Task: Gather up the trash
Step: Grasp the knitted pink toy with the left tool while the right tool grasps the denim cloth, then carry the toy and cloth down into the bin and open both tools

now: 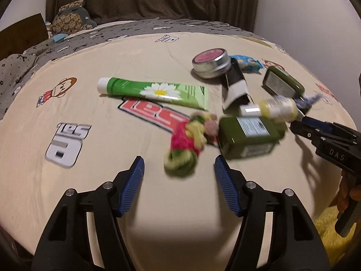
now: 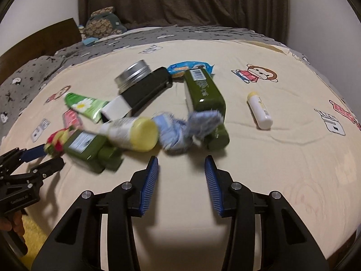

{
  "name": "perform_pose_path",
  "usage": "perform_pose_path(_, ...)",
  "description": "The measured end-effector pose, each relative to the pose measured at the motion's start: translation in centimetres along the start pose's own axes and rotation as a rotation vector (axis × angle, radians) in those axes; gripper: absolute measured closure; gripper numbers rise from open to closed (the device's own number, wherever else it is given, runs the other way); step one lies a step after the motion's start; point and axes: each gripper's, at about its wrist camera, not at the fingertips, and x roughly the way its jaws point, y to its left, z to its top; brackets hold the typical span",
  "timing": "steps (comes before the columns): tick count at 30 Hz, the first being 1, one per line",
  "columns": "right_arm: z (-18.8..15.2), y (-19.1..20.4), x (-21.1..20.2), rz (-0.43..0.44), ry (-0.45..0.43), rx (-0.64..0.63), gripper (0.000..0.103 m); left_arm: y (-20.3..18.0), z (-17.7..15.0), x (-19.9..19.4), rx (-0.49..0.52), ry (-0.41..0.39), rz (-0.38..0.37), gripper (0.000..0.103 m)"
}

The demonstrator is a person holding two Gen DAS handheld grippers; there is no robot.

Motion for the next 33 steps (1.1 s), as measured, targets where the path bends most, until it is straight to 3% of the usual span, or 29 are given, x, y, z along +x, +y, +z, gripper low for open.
perform_pose_path(4,1.1,0.3,1.2,-0.004,0.002,-0.011,0.058,-0.1,1.1,0.9,0.004,-0.008,-0.012,0.042)
perform_pose_path(6,1.7,0.6,1.9,-0.009,0.002,-0.021,0.058,-0.2,1.4,1.4,0.016,-0.005,-0.010,0.048)
perform_pose_path(8,2.0,0.9,2.4,-0.018,0.002,-0.032,0.059,-0.2,1.6,1.6,0.023,-0.004,-0.007,0.062)
perform_pose_path(10,2.2,1.2,2.7,-0.017,0.001,-0.045,0.071,-0.1,1.7,1.7,0.023,-0.001,-0.008,0.074)
perform_pose_path(13,2.0,1.5,2.2,-0.017,0.000,-0.055,0.076,0.2,1.5,1.3,0.013,0.002,-0.020,0.075)
perform_pose_path(21,-0.6,1.0,-1.8,-0.009,-0.003,-0.048,0.077,0.4,-0.6,-2.6,-0.011,-0.022,-0.036,0.076)
perform_pose_path(33,-6.6,2.5,-9.9,0.067,-0.031,-0.071,0.077,-3.4,-6.2,-10.1,0.052,-0.054,-0.101,0.076)
